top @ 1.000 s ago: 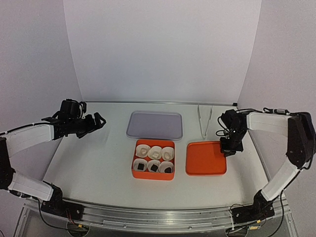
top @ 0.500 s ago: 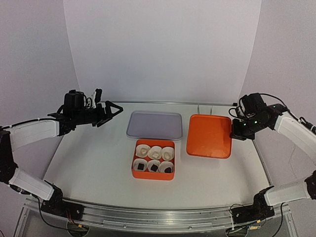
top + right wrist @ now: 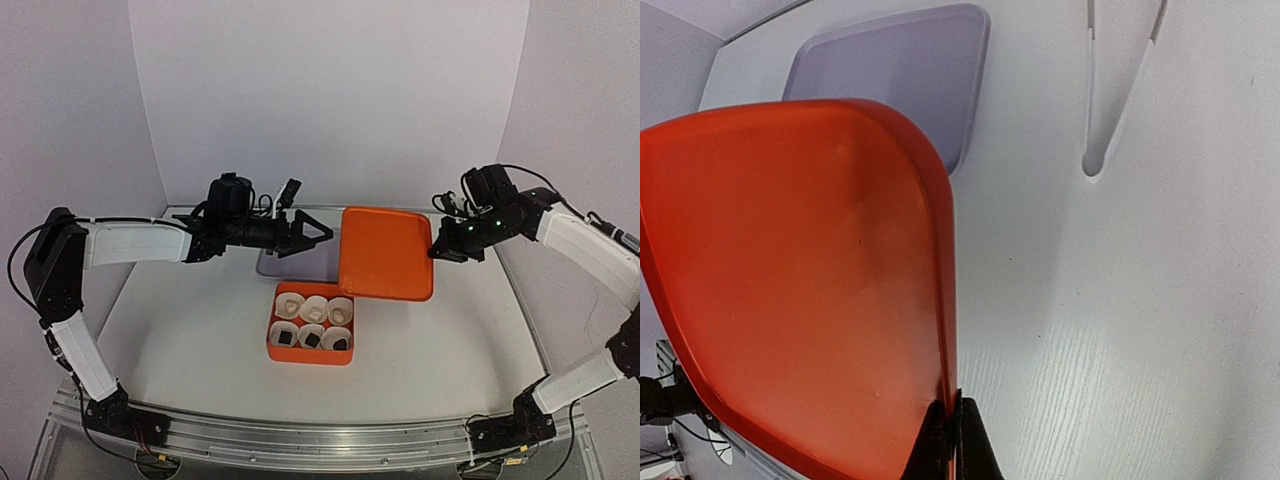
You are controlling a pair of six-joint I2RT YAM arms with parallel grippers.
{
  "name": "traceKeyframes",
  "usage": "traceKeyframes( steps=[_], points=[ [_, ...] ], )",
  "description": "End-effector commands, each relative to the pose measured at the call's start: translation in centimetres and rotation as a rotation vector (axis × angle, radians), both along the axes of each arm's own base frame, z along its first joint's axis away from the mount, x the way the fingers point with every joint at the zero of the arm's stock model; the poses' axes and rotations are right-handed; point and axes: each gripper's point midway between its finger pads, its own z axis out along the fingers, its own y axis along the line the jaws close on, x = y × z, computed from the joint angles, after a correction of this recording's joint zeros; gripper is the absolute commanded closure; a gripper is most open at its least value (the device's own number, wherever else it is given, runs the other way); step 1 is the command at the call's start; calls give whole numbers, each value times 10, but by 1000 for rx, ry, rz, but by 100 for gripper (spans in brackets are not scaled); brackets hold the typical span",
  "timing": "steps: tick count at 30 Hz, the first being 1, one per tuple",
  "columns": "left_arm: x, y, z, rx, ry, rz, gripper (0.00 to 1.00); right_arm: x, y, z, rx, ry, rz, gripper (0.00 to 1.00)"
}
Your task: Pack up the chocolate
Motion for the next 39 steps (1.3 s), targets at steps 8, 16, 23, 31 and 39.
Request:
traceKeyframes(
  steps=[8,16,23,31,39],
  points=[
    [-7,-33,10,-52,33,-103,10,20,60,31,115,-80,155,100],
    [-8,-35,6,-65,94,-106,51,27,68,20,84,-78,179,100],
    [-6,-36,3,-61,168,-90,77,25,74,15,71,-89,225,100],
    [-3,-37,5,-50,258,-60,89,23,75,14,64,-107,252,93],
    [2,-33,-1,-48,424,-26,100,21,69,24,17,-188,305,66]
  ],
)
